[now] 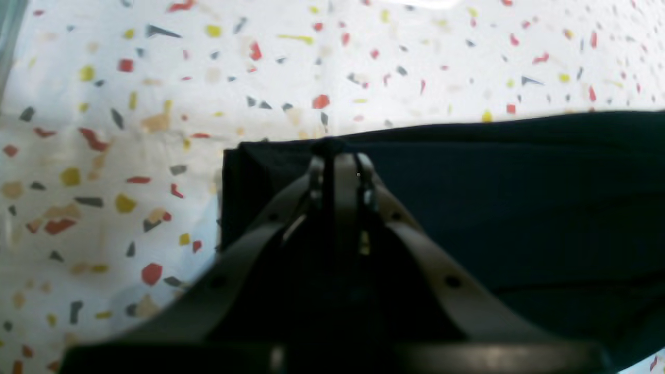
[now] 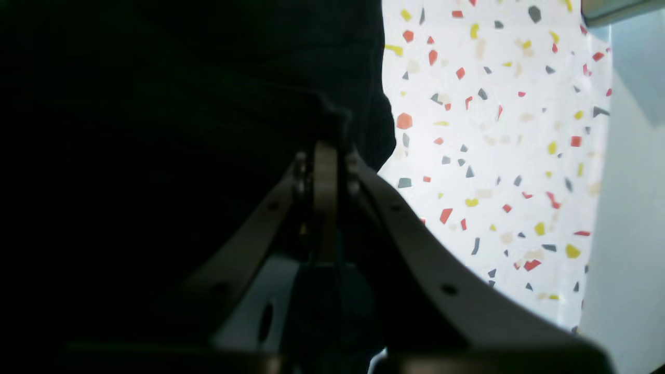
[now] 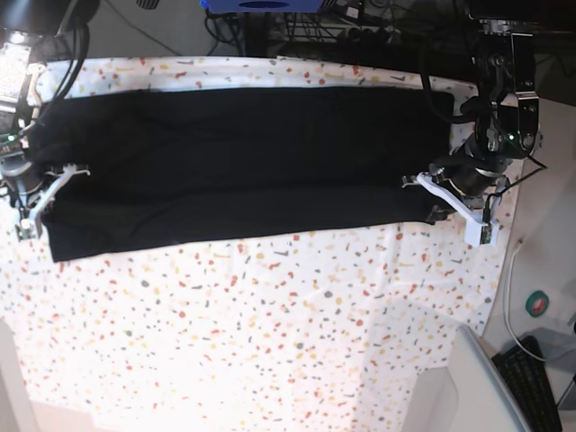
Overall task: Layout the t-shirt on the table in an organized manner, then fold the t-shirt properly
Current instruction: 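Fold the hem over toward the collar with both grippers, then release the folded edge and raise both grippers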
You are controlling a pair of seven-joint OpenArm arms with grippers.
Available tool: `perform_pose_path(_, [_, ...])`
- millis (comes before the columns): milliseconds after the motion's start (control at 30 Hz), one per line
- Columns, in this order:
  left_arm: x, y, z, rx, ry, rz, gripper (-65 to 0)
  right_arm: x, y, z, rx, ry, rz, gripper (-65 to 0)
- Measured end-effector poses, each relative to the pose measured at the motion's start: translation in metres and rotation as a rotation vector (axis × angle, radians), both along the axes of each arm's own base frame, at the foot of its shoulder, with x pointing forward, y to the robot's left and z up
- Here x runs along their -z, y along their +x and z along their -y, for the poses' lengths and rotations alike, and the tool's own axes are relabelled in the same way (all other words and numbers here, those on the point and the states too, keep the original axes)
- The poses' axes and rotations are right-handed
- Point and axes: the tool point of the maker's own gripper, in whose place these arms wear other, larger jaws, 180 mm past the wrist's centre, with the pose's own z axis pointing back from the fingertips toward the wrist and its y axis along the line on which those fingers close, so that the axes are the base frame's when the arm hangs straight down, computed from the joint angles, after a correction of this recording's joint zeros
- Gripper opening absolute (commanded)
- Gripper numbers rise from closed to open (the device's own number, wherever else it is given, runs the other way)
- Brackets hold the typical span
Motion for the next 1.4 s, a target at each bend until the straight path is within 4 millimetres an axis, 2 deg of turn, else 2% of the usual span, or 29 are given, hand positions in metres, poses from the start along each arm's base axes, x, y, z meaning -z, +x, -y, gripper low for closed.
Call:
perform_pose_path(167, [0.0, 0.0, -0.004, -0.001, 0.015, -0.002, -65.0, 0.013, -0.028, -0.012, 0.007, 0.017, -0.048, -65.0])
perform_pose_path(267, [0.0, -0.003, -0.005, 0.006, 0.019, -0.006, -65.0, 0.008, -0.041, -0.013, -0.004, -0.003, -0.049, -65.0])
perform_pose_path(467, [-0.002, -0.004, -0.01, 0.01, 0.034, -0.006, -65.0, 0.007, -0.053, -0.025, -0.006, 0.015, -0.05, -65.0])
perform_pose_path(633, [-0.002, -0.003, -0.015, 0.015, 0.048, -0.03, -65.0, -0.017, -0.046, -0.022, -0.007, -0.028, -0.031, -65.0])
perform_pose_path(800, [0.002, -0.005, -0.014, 0.024, 0.049, -0.089, -65.0, -0.023, -0.051, -0.019, 0.011, -0.046, -0.078, -65.0])
perform_pose_path(867, [0.005, -0.009, -0.013, 0.024, 0.045, -0.098, -65.0, -0.018, -0.054, -0.019, 0.014, -0.042, -0.092, -65.0])
perform_pose_path(1033, [0.016, -0.03, -0.012, 0.031, 0.055, -0.149, -65.0, 0.006, -0.066, -0.018, 0.029, -0.017, -0.163, -65.0])
perform_pose_path(1167, [0.019, -0.035, -0.012, 0.032, 0.051, -0.159, -65.0, 0.012, -0.062, -0.018, 0.014, -0.002, -0.126, -65.0])
perform_pose_path(1400, [0.023, -0.042, -0.011, 0.034, 0.051, -0.177, -65.0, 0.021, -0.067, -0.021, 0.02, 0.015, -0.146, -65.0])
